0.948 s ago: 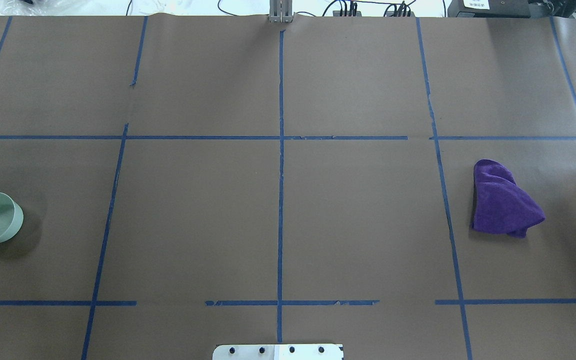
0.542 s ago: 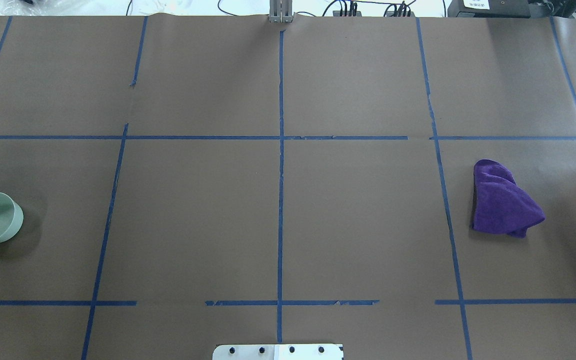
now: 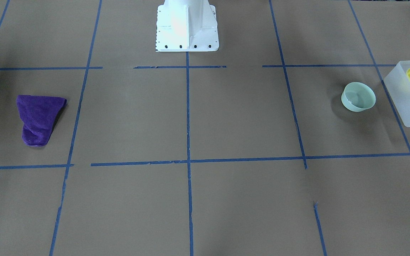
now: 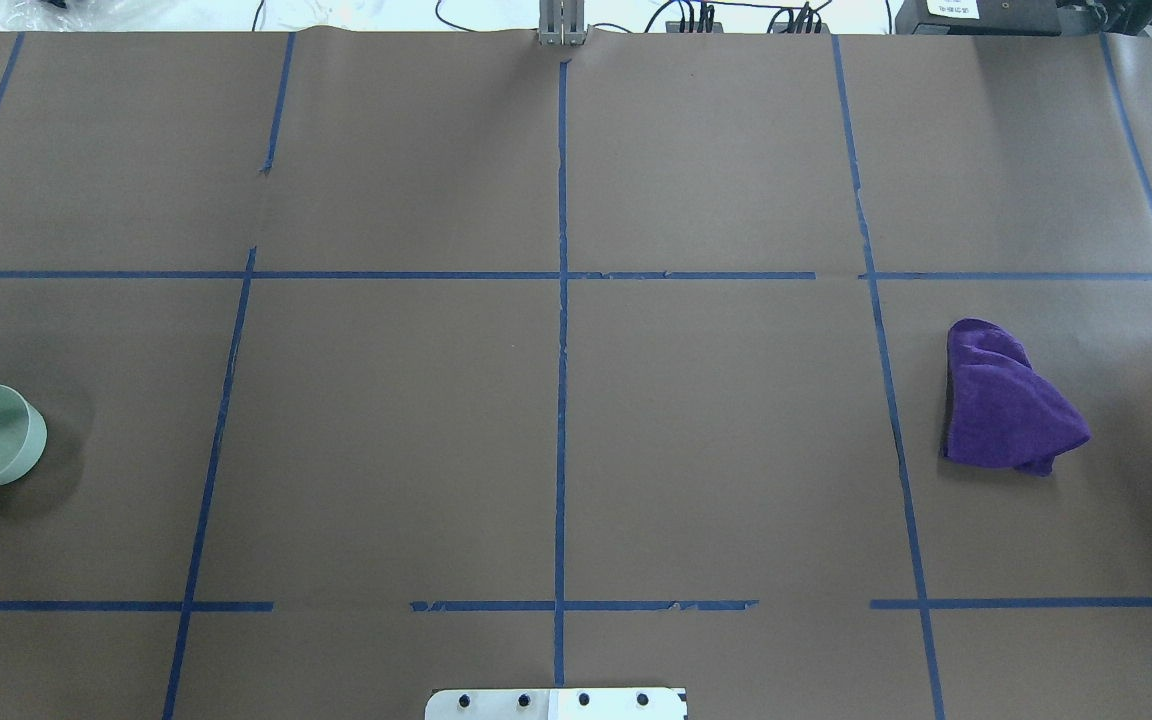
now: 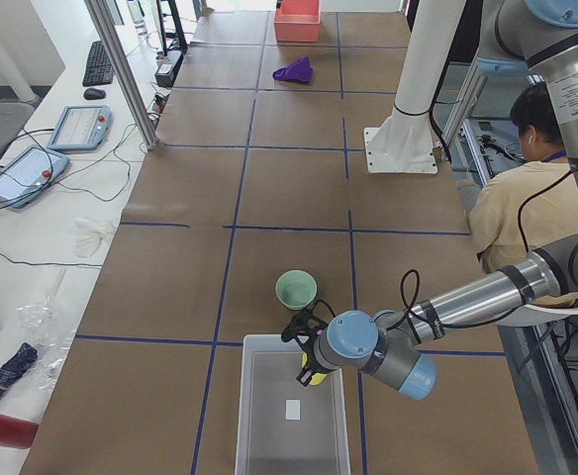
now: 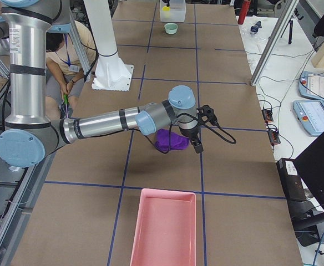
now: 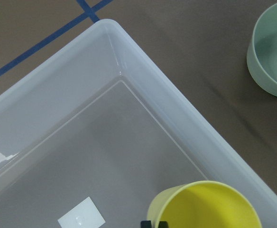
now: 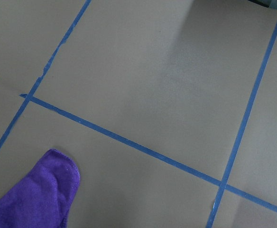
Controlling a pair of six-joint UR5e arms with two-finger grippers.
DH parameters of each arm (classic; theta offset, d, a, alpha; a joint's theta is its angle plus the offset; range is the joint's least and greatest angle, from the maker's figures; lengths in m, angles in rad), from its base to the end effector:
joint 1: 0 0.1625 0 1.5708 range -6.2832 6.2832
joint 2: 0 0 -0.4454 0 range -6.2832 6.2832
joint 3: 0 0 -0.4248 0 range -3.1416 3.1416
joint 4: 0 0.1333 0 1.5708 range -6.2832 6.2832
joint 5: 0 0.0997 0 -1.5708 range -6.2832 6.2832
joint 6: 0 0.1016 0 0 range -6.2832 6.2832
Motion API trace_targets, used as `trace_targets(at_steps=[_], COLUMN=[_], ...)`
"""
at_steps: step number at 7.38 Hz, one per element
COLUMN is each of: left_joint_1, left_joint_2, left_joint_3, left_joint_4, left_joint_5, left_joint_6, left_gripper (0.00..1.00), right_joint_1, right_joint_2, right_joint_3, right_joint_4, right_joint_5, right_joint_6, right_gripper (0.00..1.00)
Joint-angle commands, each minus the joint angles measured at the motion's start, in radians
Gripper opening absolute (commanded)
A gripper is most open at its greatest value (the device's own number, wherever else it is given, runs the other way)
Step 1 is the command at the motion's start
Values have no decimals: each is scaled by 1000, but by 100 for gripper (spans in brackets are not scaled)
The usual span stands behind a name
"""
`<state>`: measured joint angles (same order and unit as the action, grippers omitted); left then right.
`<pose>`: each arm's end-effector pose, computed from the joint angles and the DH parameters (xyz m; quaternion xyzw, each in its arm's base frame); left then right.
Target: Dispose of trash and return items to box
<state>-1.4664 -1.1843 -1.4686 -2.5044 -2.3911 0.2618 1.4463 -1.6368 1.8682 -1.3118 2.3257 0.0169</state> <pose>-0.0246 -0.3314 0.7941 0.2323 0.3718 0.2494 0.8635 0.0002 -0.5109 0.5278 0.1998 -0.3726 -0.1378 0.8957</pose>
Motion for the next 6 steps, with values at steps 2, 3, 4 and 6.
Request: trace_targets(at_steps=[2,3,4,6], left_joint_1=[9,9,8,5], left_joint_2=[-1,-12,-41,-139], left_joint_3=[-3,-9,-31,-44], left_joint_4=[-22,-43,-30,49], left_joint_5=[1,1,7,4], left_joint_6=[-10,-44,-52,-50], left_gripper=[33,58,94,100], right_joint_1=[-6,-9,-36,-124], right_joint_2=[0,2,2,-8], right_joint_3=[0,6,41,149], right_joint_4=[0,0,2,0], right_joint_5=[1,3,3,-6], right_joint_6=[2,11,47,121], right_gripper=[100,100,100,100])
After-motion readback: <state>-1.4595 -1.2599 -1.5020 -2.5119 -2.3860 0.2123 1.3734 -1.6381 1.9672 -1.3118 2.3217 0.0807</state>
